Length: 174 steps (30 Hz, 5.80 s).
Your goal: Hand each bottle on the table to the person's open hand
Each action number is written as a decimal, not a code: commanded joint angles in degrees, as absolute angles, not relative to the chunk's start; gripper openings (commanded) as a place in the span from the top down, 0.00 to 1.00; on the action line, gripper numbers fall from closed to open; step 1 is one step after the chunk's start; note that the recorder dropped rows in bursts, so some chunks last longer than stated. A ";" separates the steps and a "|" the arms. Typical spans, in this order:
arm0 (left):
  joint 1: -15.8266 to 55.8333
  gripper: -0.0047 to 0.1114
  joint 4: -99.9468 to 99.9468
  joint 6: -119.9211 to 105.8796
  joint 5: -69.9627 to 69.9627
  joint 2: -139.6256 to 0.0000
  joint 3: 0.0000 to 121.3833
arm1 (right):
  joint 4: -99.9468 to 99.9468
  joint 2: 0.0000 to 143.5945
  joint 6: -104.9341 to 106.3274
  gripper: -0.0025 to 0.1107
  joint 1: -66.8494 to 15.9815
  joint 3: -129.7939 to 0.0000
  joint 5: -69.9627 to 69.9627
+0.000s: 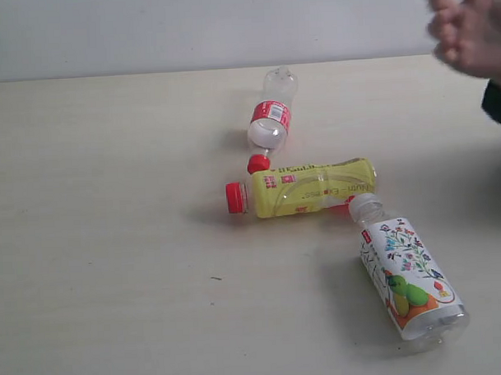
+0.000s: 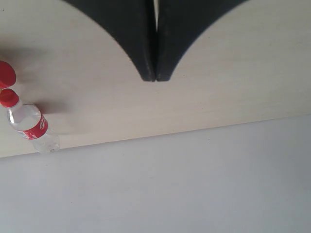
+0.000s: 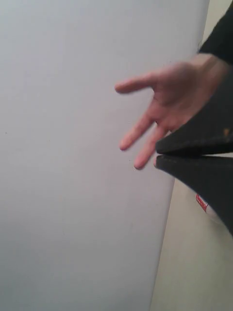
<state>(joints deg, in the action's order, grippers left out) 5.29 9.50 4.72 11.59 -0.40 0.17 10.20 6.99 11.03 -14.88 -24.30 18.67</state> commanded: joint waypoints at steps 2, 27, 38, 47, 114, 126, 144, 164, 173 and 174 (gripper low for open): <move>5.09 0.96 9.67 4.56 11.09 0.00 0.00 | 10.38 6.60 10.85 0.98 -14.59 -23.80 18.26; 5.09 0.96 9.67 4.56 11.09 0.00 0.00 | 14.64 20.17 11.56 0.98 -14.59 -32.56 27.97; 5.09 0.96 9.67 4.56 11.09 0.00 0.00 | 18.21 58.54 11.60 0.98 -14.59 -52.35 60.10; 5.09 0.96 9.67 4.56 11.09 0.00 0.00 | 13.56 72.33 10.11 0.98 -14.59 -52.40 65.24; 5.09 0.96 9.67 4.56 11.09 0.00 0.00 | -1.61 99.23 -13.62 0.23 -29.67 -52.27 45.31; 5.09 0.96 9.67 4.56 11.09 0.00 0.00 | -2.16 99.23 -13.66 0.30 -29.67 -52.27 45.69; 5.09 0.96 9.67 4.56 11.09 0.00 0.00 | -1.42 101.94 -13.66 0.49 -29.67 -52.27 45.69; 5.09 0.96 9.67 4.56 11.09 0.00 0.00 | -1.63 103.38 -13.30 0.55 -29.67 -52.27 45.66; 5.09 0.96 9.67 4.56 11.09 0.00 0.00 | -1.46 103.27 -13.30 0.96 -29.67 -52.27 47.89; 5.09 0.96 9.67 4.56 11.09 0.00 0.00 | -1.46 103.27 -13.30 0.98 -29.67 -52.27 48.15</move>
<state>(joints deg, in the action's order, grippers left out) 5.29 9.50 4.63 11.59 -0.40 0.17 -1.42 103.51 -13.67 -29.50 -52.42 46.94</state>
